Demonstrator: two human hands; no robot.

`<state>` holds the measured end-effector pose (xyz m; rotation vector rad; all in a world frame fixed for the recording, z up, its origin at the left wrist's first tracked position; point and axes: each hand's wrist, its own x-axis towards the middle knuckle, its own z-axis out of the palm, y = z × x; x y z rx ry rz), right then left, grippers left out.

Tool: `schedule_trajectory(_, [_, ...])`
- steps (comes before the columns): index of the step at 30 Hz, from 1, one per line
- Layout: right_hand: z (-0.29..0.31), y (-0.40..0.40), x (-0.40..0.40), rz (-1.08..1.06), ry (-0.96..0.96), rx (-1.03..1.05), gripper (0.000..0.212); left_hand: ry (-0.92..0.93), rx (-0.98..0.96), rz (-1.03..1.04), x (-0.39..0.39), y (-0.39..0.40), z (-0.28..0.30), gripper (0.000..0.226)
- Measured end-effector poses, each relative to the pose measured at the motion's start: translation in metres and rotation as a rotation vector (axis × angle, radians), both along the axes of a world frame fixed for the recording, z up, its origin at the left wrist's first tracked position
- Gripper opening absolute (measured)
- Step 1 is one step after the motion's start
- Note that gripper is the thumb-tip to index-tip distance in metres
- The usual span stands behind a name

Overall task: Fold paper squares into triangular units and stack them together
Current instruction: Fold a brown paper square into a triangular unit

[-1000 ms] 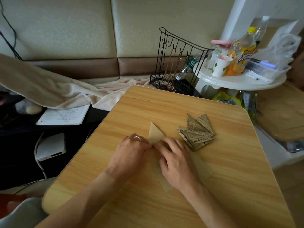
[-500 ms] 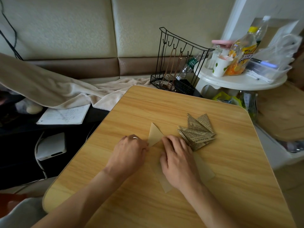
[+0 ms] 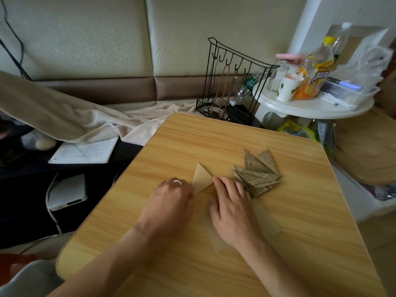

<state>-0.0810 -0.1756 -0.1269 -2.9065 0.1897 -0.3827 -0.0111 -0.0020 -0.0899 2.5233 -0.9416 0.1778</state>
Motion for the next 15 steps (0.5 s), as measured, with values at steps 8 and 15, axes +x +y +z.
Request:
schedule_trajectory(8, [0.003,-0.002,0.0,0.128,-0.147,0.114,0.026,-0.019,0.089,0.063,0.01,-0.008,-0.013,0.039])
schedule_trajectory(15, [0.002,-0.003,-0.001,0.14,-0.138,0.167,0.035,0.222,-0.074,0.204,0.011,-0.019,-0.007,0.045])
